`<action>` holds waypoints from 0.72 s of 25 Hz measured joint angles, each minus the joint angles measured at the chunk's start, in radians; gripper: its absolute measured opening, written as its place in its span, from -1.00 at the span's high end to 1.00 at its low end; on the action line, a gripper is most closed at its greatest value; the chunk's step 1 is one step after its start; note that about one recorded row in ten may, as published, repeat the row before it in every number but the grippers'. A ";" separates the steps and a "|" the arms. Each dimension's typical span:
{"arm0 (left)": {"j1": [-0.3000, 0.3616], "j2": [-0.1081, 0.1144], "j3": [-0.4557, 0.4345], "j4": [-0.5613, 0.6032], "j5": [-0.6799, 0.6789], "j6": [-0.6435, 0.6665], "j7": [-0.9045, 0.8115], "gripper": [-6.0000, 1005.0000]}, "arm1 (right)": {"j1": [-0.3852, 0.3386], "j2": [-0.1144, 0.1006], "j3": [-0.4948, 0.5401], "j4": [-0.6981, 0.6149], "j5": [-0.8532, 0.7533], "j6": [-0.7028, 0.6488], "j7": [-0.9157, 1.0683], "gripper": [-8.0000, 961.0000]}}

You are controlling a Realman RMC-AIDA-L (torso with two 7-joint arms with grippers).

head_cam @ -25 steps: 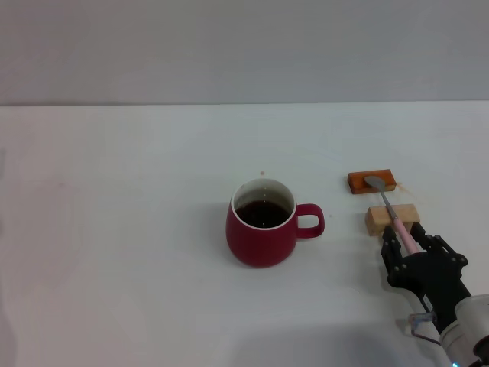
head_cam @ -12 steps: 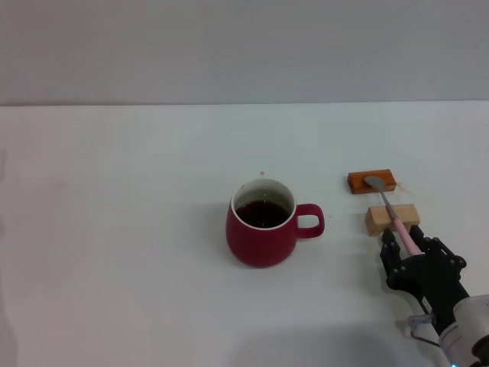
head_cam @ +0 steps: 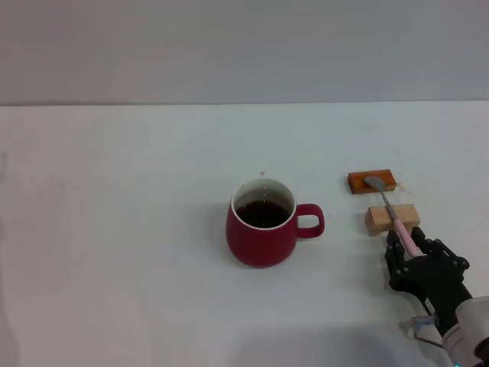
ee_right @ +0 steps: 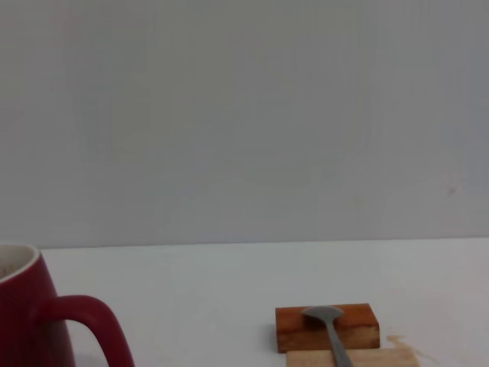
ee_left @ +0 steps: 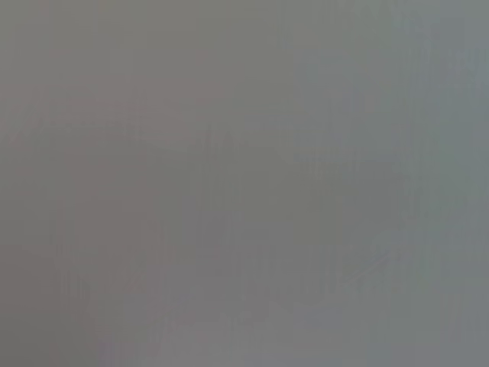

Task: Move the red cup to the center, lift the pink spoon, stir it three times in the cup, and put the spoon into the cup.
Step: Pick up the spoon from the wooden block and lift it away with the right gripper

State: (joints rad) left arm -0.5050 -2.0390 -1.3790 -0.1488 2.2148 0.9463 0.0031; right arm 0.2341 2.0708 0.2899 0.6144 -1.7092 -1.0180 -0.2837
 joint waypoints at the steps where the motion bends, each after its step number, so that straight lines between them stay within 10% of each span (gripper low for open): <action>1: 0.000 -0.001 0.000 0.000 0.000 0.000 0.000 -0.69 | 0.001 0.000 0.000 -0.003 0.000 0.000 0.000 0.28; 18: 0.002 -0.004 0.000 0.000 0.003 0.005 0.000 -0.69 | 0.013 0.000 -0.005 -0.007 -0.011 -0.002 -0.004 0.33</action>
State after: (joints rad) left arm -0.5031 -2.0432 -1.3790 -0.1487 2.2182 0.9510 0.0031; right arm 0.2471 2.0708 0.2853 0.6074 -1.7201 -1.0202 -0.2878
